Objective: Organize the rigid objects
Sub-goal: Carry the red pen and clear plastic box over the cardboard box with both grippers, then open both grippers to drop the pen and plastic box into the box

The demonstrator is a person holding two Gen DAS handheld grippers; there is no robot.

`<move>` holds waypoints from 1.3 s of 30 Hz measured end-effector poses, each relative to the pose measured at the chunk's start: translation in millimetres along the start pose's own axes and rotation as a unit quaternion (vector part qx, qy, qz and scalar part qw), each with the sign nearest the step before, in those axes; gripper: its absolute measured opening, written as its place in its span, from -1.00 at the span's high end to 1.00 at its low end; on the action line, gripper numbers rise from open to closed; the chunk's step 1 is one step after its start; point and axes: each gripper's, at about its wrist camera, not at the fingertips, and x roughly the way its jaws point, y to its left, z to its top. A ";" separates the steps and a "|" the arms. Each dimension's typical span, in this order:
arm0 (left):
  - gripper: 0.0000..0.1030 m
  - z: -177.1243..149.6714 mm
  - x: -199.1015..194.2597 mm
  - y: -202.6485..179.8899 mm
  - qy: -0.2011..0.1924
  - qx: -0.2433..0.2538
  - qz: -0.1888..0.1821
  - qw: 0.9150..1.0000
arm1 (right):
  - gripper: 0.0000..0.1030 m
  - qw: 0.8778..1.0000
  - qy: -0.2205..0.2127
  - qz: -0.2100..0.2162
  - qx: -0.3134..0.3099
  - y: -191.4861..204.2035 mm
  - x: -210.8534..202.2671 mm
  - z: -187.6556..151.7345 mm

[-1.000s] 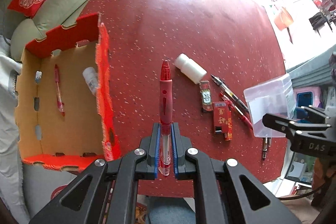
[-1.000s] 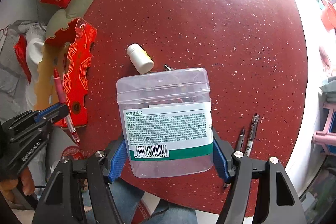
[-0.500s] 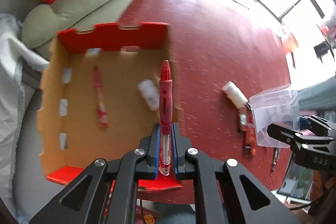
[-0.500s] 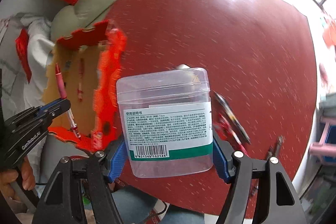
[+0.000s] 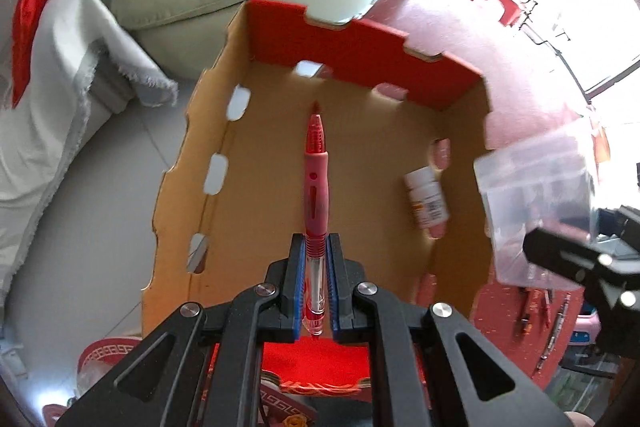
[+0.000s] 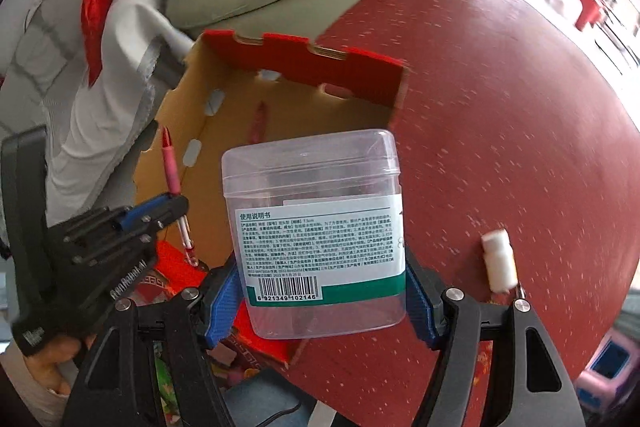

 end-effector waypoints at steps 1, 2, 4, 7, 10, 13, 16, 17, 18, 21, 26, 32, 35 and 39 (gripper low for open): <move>0.80 -0.4 3.5 2.0 0.002 -0.003 0.000 1.000 | -0.38 1.000 0.002 -0.002 -0.004 3.5 3.2 4.0; 0.80 -0.2 6.2 4.0 0.005 -0.006 -0.001 1.000 | -0.38 1.000 0.006 -0.002 -0.006 6.9 7.6 8.8; 0.80 0.6 11.4 5.2 0.008 -0.011 0.000 1.000 | -0.38 1.000 0.012 -0.004 -0.004 9.8 12.8 16.2; 0.80 4.1 19.3 5.8 0.012 -0.016 0.002 1.000 | -0.38 1.000 0.015 -0.014 -0.005 12.9 19.3 25.9; 0.80 8.8 28.2 5.9 0.018 -0.017 0.006 1.000 | -0.38 0.999 0.008 -0.035 -0.023 17.1 24.4 36.1; 0.80 13.0 34.1 4.5 0.021 -0.017 0.006 1.000 | -0.38 0.999 0.011 -0.042 -0.024 18.1 30.2 44.3; 0.80 16.8 39.7 2.6 0.026 -0.016 0.005 1.000 | -0.38 0.998 0.014 -0.049 -0.021 15.6 36.0 50.7; 0.80 17.8 42.1 2.4 0.029 -0.015 0.004 0.999 | -0.38 0.998 0.015 -0.052 -0.021 15.3 38.6 52.4; 0.80 18.3 43.7 2.1 0.031 -0.014 0.005 0.999 | -0.38 0.998 0.018 -0.056 -0.023 15.4 41.4 53.9; 0.80 18.9 47.8 1.3 0.036 -0.010 0.009 0.999 | -0.38 0.998 0.024 -0.059 -0.024 15.4 48.1 57.5; 0.80 20.5 58.5 0.5 0.046 -0.013 0.019 0.999 | -0.38 0.997 0.032 -0.061 -0.015 11.2 59.6 61.3; 0.79 23.6 72.0 -4.2 0.061 -0.012 0.034 0.998 | -0.38 0.997 0.044 -0.059 0.002 4.9 75.3 63.3; 0.16 25.8 77.3 -6.6 0.069 -0.008 0.030 0.997 | -0.38 0.998 0.051 -0.042 0.013 1.7 77.6 63.4; -0.69 27.9 75.2 -7.6 0.058 -0.011 0.036 0.998 | -0.71 0.998 0.045 -0.032 0.009 3.2 71.5 63.3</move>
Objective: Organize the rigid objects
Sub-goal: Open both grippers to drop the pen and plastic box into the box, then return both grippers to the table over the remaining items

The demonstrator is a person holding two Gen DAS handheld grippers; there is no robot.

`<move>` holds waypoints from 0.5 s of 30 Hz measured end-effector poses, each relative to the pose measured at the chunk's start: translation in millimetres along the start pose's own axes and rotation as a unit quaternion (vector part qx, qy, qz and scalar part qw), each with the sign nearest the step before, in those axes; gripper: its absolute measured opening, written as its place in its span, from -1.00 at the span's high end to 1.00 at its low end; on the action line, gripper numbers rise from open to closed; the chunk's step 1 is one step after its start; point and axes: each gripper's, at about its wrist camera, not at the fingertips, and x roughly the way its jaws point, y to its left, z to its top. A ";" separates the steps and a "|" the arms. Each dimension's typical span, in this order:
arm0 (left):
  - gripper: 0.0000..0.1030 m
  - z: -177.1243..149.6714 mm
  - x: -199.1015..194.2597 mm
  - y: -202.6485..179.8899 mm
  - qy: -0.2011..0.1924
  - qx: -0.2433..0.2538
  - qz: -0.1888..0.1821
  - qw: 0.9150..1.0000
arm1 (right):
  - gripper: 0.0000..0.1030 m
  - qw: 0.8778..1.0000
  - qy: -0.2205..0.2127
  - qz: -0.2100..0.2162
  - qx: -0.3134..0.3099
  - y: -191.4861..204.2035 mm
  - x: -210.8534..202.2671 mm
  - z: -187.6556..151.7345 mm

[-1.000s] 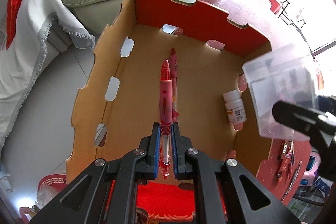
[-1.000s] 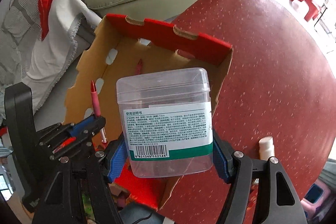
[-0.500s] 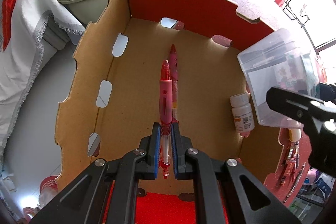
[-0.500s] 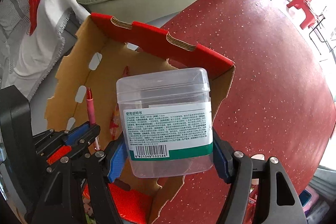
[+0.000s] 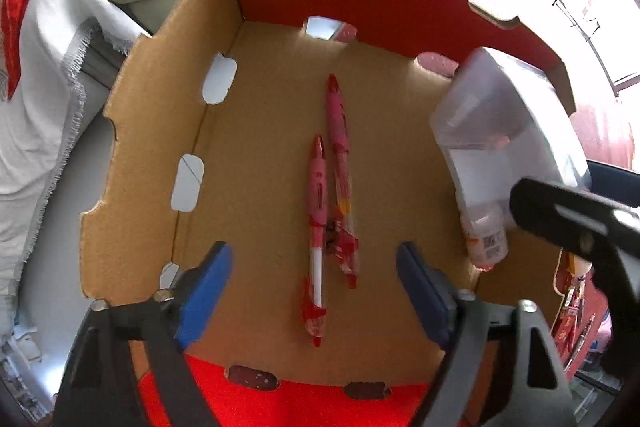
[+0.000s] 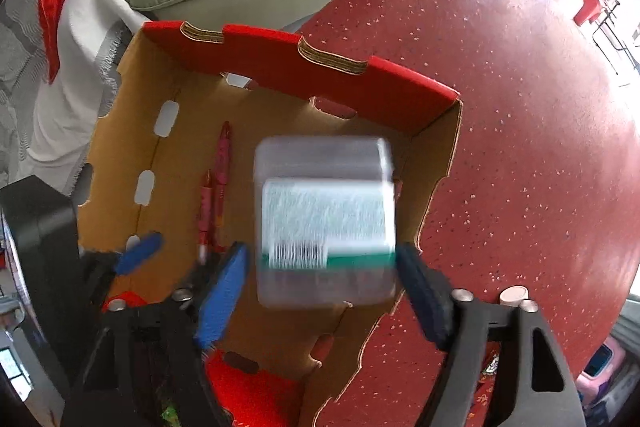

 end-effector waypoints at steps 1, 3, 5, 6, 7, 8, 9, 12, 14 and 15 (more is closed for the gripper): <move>-0.76 0.5 0.8 0.2 0.003 -0.008 0.002 1.000 | -0.83 1.000 -0.004 -0.006 -0.005 1.2 -2.8 -0.5; -0.99 0.9 2.5 1.7 0.008 -0.014 0.008 1.000 | -0.97 1.000 -0.014 -0.017 -0.011 2.6 -9.8 -1.6; -0.99 -0.1 2.3 1.6 0.005 -0.016 0.018 1.000 | -0.97 1.000 -0.018 -0.023 -0.011 1.9 -16.5 -2.7; -0.99 -1.0 2.4 1.4 0.007 -0.016 0.020 1.000 | -0.97 0.999 -0.019 -0.026 -0.009 0.5 -20.0 -3.3; -0.99 -2.1 3.0 1.2 0.012 -0.017 0.016 1.000 | -0.97 0.999 -0.023 -0.027 -0.005 -1.3 -25.8 -4.9; -0.99 -2.7 4.5 0.9 0.022 -0.018 0.002 1.000 | -0.97 0.999 -0.027 -0.026 -0.003 -3.1 -30.1 -6.7; -0.99 -3.5 5.7 0.8 0.031 -0.019 -0.012 0.999 | -0.97 0.999 -0.033 -0.025 -0.002 -5.3 -36.0 -9.1; -0.99 -7.8 -1.0 -3.2 0.026 -0.016 -0.019 0.999 | -0.97 0.998 -0.061 -0.027 -0.003 -15.2 -57.5 -25.5; -0.99 -11.7 -7.4 -7.6 0.024 -0.013 -0.030 0.999 | -0.97 0.997 -0.073 -0.032 0.003 -27.3 -68.1 -42.5; -0.99 -14.0 -11.0 -11.4 0.023 -0.012 -0.036 0.999 | -0.97 0.997 -0.076 -0.033 0.009 -33.9 -70.6 -49.9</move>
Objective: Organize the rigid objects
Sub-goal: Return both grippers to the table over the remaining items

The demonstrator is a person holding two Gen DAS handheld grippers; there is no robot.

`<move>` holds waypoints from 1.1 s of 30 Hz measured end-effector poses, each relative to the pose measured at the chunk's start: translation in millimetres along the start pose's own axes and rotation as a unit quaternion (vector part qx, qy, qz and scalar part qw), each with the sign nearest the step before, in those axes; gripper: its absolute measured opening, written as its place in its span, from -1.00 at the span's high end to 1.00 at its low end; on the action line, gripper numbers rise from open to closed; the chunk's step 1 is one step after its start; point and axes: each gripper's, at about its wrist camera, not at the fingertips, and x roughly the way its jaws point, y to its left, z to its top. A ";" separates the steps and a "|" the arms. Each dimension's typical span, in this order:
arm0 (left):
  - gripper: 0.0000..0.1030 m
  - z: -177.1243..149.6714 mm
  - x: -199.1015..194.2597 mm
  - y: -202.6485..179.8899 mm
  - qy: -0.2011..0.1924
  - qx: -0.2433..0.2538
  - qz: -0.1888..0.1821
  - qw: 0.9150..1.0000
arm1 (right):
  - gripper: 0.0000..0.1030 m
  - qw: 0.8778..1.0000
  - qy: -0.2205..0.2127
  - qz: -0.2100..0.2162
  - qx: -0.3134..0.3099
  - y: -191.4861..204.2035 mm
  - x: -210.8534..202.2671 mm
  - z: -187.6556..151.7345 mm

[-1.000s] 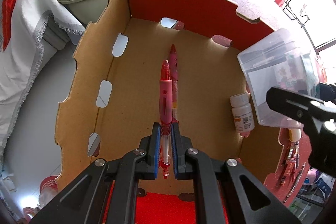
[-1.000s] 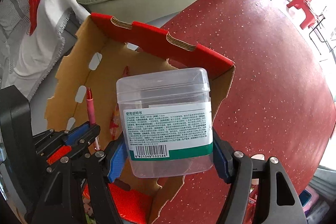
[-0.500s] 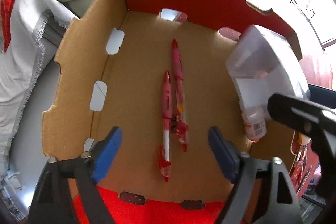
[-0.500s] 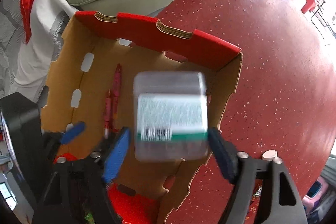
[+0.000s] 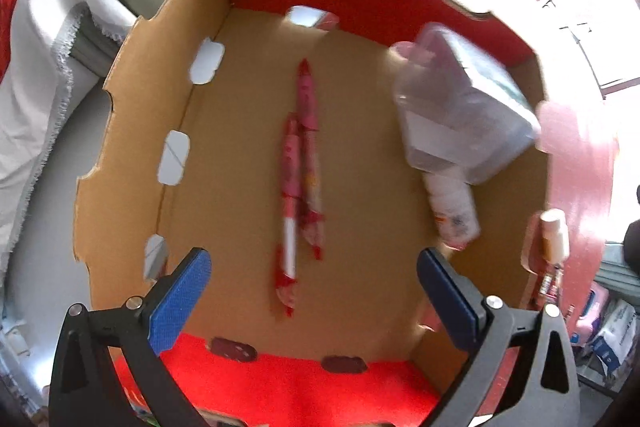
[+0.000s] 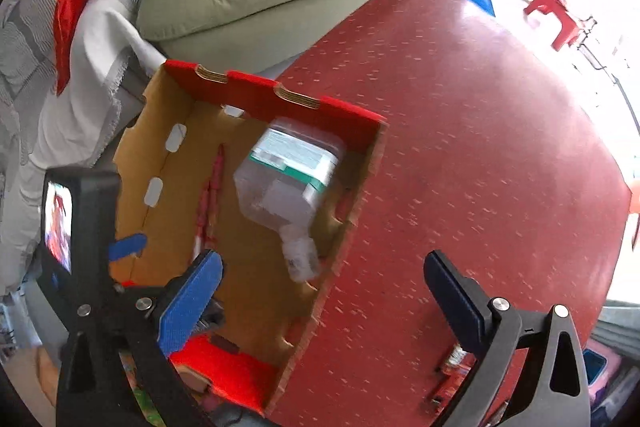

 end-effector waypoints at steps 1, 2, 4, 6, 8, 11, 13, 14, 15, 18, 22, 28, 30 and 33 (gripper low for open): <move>-0.99 -3.0 -3.8 -5.1 -0.001 0.004 -0.005 1.000 | -0.97 1.000 -0.001 -0.002 0.010 -8.9 -3.5 -8.8; -0.99 -6.3 -8.3 -11.9 -0.003 0.009 -0.009 1.000 | -0.97 1.000 0.001 -0.002 0.025 -20.2 -5.5 -18.8; -0.99 -12.3 -15.3 -25.1 -0.005 0.024 -0.013 1.000 | -0.97 0.998 0.007 0.001 0.059 -42.3 -7.0 -37.6; -0.99 -17.7 -21.4 -44.3 -0.007 0.049 -0.016 0.999 | -0.97 0.995 0.019 0.003 0.100 -69.5 -4.8 -62.8; -0.99 -19.6 -24.3 -67.0 -0.008 0.081 -0.018 0.997 | -0.97 0.990 0.035 0.001 0.138 -92.8 -0.1 -87.5; -0.99 -28.7 -26.6 -105.4 -0.006 0.130 -0.029 0.991 | -0.97 0.979 0.057 -0.002 0.193 -127.1 5.0 -127.9; -0.99 -38.2 -27.2 -133.5 -0.002 0.160 -0.039 0.986 | -0.97 0.972 0.070 -0.003 0.226 -147.2 8.1 -152.8; -0.99 -43.1 -24.7 -150.9 0.000 0.176 -0.042 0.984 | -0.97 0.967 0.075 -0.004 0.243 -157.4 8.7 -166.9; -0.99 -47.6 -23.7 -166.6 0.002 0.190 -0.045 0.981 | -0.97 0.963 0.078 -0.005 0.258 -167.2 8.0 -178.1; -0.99 -62.2 -17.9 -209.3 0.010 0.227 -0.046 0.973 | -0.97 0.949 0.085 -0.005 0.303 -195.8 7.8 -210.3; -0.99 -75.9 8.1 -258.1 0.024 0.259 -0.020 0.965 | -0.97 0.936 0.090 0.000 0.342 -219.4 6.4 -237.7; -0.99 -74.3 63.9 -297.3 0.030 0.245 0.019 0.969 | -0.97 0.932 0.102 0.009 0.348 -233.5 8.2 -263.9; -0.99 -72.0 75.9 -305.9 0.029 0.239 0.023 0.970 | -0.97 0.931 0.106 0.012 0.348 -237.6 9.4 -272.9; -0.99 -70.3 89.5 -317.7 0.026 0.242 0.030 0.969 | -0.97 0.929 0.113 0.017 0.351 -244.7 12.4 -281.3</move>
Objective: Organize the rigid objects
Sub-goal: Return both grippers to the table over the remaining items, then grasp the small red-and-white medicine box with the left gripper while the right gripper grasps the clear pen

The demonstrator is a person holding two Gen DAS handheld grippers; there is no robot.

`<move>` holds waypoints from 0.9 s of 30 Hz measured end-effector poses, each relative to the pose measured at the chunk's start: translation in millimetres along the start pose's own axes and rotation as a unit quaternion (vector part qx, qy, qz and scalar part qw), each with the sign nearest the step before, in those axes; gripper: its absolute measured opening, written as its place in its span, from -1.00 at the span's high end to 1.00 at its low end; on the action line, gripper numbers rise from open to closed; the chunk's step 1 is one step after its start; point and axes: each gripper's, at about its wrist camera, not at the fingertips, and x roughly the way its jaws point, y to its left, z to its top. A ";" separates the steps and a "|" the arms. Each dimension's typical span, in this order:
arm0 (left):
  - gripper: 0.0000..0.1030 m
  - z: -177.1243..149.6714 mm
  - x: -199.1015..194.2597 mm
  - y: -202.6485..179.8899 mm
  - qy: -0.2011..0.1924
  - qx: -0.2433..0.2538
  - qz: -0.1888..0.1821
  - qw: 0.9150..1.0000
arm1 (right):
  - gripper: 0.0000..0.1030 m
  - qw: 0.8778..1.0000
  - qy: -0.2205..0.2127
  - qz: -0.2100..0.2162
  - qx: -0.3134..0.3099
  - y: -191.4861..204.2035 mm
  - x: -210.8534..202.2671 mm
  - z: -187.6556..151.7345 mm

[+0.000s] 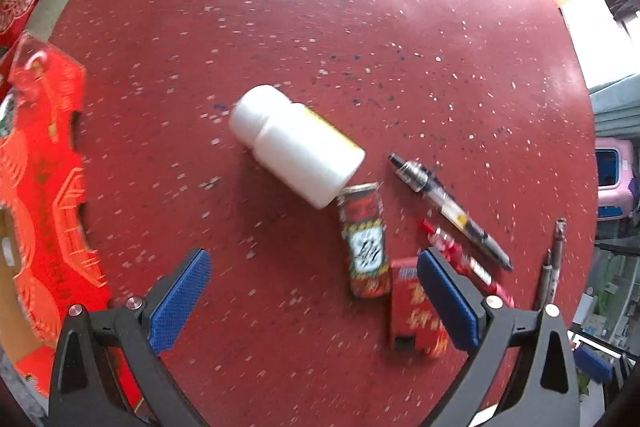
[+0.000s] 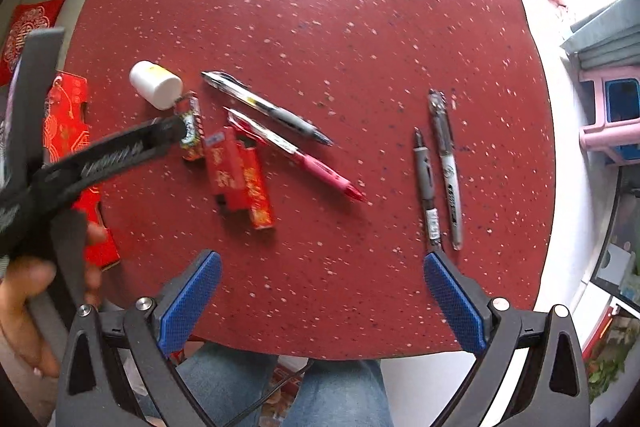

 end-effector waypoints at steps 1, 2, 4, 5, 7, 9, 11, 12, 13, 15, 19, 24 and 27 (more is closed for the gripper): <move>-0.99 1.7 3.6 -2.6 -0.001 0.001 0.008 1.000 | -0.97 1.000 0.002 0.000 0.001 -2.8 0.8 0.3; -0.99 3.6 8.0 -4.4 0.000 0.002 0.016 1.000 | -0.97 1.000 0.005 0.000 0.000 -5.2 1.7 1.0; -0.99 6.4 16.1 -4.4 0.004 0.001 0.032 0.999 | -0.97 1.000 0.007 0.001 -0.002 -7.8 3.5 3.0; -0.99 7.5 18.8 -2.1 0.005 -0.002 0.041 0.999 | -0.97 1.000 0.008 0.002 -0.005 -7.6 4.2 4.7; -0.99 9.4 25.2 1.3 0.006 -0.013 0.052 0.999 | -0.97 1.000 0.008 0.003 -0.009 -6.0 5.9 8.1; -0.99 9.3 25.1 13.2 0.006 -0.022 0.064 0.998 | -0.97 1.000 0.007 0.004 -0.014 -4.9 6.0 11.4; -0.99 9.4 24.1 26.7 0.005 -0.033 0.064 0.997 | -0.97 1.000 0.006 0.006 -0.019 -4.3 6.7 15.2; -0.99 10.2 24.6 30.9 0.006 -0.037 0.062 0.997 | -0.97 1.000 0.006 0.006 -0.020 -4.0 7.2 17.0; -0.99 11.3 25.0 33.5 0.007 -0.038 0.060 0.997 | -0.97 1.000 0.006 0.006 -0.022 -3.9 7.6 18.8; -0.99 13.0 25.5 33.8 0.006 -0.032 0.060 0.998 | -0.97 1.000 0.006 0.006 -0.024 -4.4 7.4 24.2; -0.99 18.3 24.4 25.0 -0.001 -0.006 0.057 0.998 | -0.97 0.999 0.000 -0.002 -0.040 -0.1 10.1 38.1; -0.99 19.9 31.4 6.2 -0.002 0.010 0.053 0.999 | -0.97 0.996 -0.014 -0.018 -0.089 21.0 14.9 63.0; -0.99 19.2 31.9 12.5 -0.004 0.004 0.042 0.999 | -0.97 0.989 -0.032 -0.036 -0.137 41.8 21.3 80.3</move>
